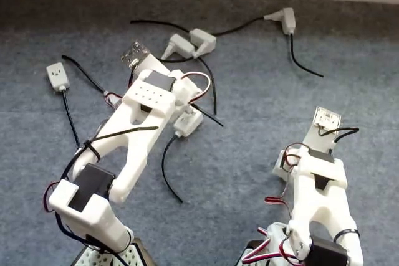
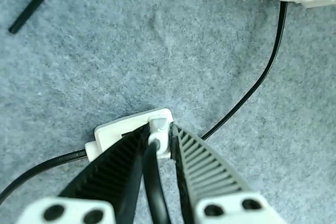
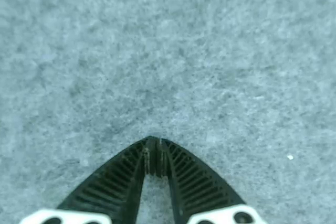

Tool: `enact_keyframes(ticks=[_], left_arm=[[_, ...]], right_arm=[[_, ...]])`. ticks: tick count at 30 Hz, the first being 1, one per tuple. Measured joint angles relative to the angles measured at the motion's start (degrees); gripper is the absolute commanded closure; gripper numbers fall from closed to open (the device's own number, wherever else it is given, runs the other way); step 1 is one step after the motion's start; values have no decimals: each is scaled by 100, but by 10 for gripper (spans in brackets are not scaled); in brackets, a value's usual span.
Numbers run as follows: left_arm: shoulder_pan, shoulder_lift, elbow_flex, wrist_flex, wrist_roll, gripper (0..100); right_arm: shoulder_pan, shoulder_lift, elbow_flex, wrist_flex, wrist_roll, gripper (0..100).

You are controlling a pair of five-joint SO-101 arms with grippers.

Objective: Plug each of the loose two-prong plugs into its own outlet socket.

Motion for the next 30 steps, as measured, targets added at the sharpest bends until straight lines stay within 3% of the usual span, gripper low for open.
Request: enact_keyframes(ticks=[9,22,30], left_arm=[[-44,774,-527,-70,-18,995],[114,651,-791,782,-281,995],[316,404,-554,1002,-1073,995]], right_arm=[[0,0,0,0,0,992],[0,0,0,0,0,992],[0,0,0,0,0,992]])
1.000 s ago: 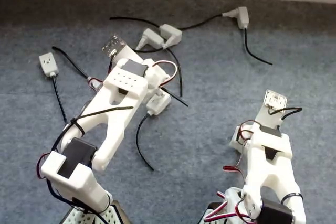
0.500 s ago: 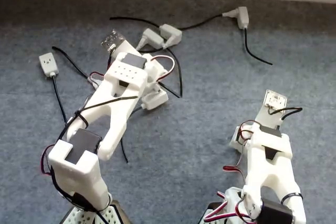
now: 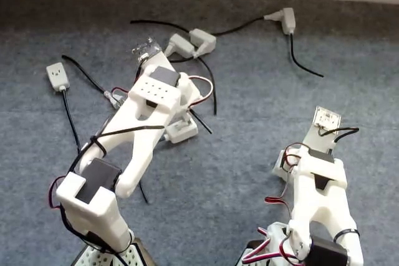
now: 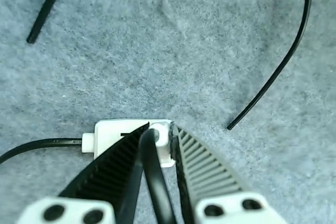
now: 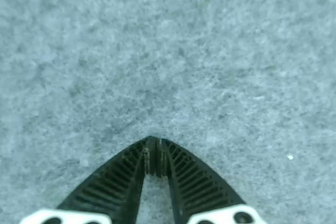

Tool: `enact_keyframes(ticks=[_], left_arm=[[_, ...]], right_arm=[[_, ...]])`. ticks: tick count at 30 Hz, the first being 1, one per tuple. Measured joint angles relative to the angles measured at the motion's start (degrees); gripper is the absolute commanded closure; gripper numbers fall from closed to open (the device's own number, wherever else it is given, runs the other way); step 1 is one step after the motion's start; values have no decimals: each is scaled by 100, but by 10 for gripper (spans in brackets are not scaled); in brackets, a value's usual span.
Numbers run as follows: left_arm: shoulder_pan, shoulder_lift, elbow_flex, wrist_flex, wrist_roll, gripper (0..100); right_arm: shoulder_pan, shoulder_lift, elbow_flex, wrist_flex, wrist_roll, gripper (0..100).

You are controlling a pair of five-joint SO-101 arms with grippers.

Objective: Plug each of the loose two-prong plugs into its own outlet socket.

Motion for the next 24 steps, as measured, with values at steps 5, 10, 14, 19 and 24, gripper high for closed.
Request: enact_keyframes(ticks=[5,10,14,19,24], left_arm=[[0,0,0,18,-466,995],[0,-9,0,18,-1002,995],[9,-97,53,18,-1714,995],[35,-712,765,-26,-2497,995],[53,-1653,2110,-905,-2980,995]], right_arm=[[0,0,0,0,0,992],[0,0,0,0,0,992],[0,0,0,0,0,992],[0,0,0,0,0,992],[0,0,0,0,0,992]])
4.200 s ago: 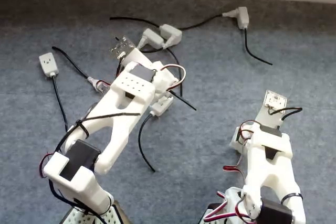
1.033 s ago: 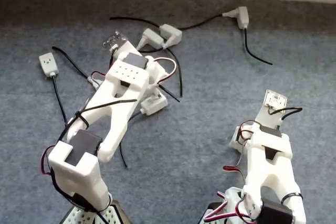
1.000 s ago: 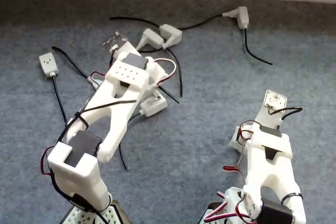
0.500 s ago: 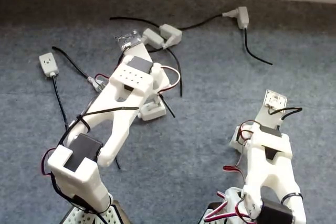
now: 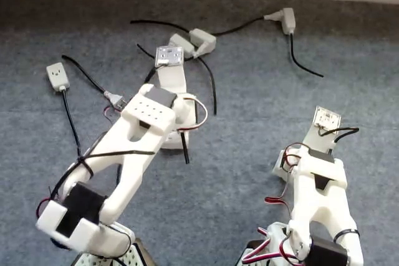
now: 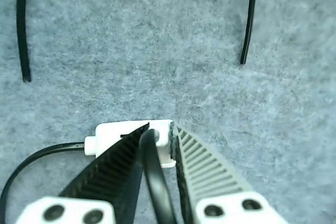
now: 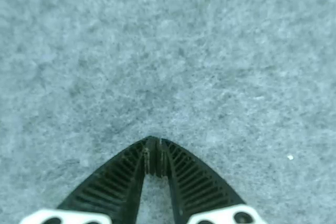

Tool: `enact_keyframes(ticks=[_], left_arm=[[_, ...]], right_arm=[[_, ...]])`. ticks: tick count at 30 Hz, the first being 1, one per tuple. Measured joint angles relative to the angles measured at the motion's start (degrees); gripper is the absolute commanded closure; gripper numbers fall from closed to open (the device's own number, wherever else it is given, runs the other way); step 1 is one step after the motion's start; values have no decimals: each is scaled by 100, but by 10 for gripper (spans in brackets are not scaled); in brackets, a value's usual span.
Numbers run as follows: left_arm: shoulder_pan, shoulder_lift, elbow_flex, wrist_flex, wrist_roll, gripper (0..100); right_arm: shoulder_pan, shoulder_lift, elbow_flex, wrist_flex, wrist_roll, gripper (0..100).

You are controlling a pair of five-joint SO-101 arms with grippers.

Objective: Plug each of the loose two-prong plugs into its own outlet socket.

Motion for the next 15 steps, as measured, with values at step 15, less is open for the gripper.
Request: enact_keyframes(ticks=[15], left_arm=[[-237,-1916,2866,-2101,-1758,995]], right_arm=[[0,0,0,0,0,992]])
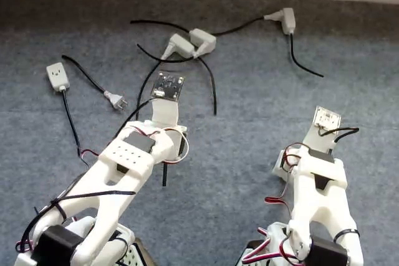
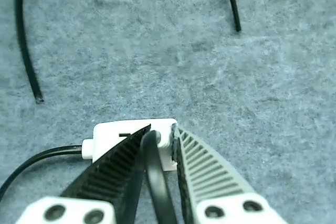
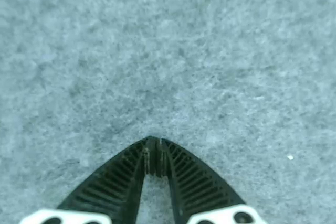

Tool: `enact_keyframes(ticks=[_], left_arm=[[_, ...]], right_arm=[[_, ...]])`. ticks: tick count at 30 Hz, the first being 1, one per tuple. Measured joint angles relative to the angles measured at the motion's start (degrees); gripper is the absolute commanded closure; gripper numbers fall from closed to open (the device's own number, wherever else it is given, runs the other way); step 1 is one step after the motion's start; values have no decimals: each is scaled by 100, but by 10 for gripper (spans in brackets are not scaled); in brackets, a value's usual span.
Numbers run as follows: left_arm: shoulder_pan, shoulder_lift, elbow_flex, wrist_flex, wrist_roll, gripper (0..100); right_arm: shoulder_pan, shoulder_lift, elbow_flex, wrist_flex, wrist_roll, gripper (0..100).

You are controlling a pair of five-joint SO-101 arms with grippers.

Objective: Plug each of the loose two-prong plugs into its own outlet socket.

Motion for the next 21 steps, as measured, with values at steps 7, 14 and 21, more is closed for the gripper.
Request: enact_keyframes(ticks=[7,14,21], left_arm=[[-334,-132,237,-88,-510,995],[-334,-132,246,-88,-1222,992],[-615,-132,246,-62,-1380,808]], right_arm=[[0,0,0,0,0,992],[0,0,0,0,0,992],[0,0,0,0,0,992]])
